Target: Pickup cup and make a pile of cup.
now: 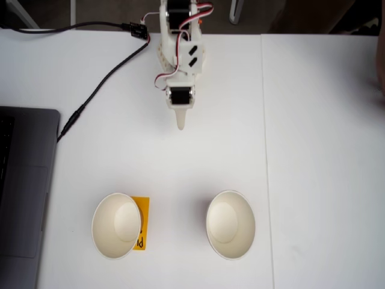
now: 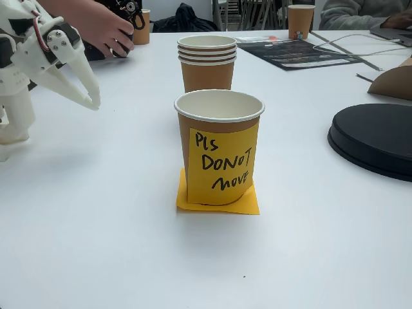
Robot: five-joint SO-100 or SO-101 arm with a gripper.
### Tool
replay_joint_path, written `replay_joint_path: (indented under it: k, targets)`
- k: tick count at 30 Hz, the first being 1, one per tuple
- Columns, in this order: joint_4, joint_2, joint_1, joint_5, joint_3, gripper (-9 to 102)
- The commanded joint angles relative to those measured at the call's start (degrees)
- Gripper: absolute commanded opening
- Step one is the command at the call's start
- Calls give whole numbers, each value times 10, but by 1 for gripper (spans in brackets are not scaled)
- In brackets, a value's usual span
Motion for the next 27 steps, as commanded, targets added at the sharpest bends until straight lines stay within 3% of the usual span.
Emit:
replay_joint_path:
  k: [1,19,27]
  targets:
    - [-12,0,-3,-4,-6,-7]
    - [-12,-9,-2,1,-10,-7]
    - [-33,-124,4,2,-95,-7]
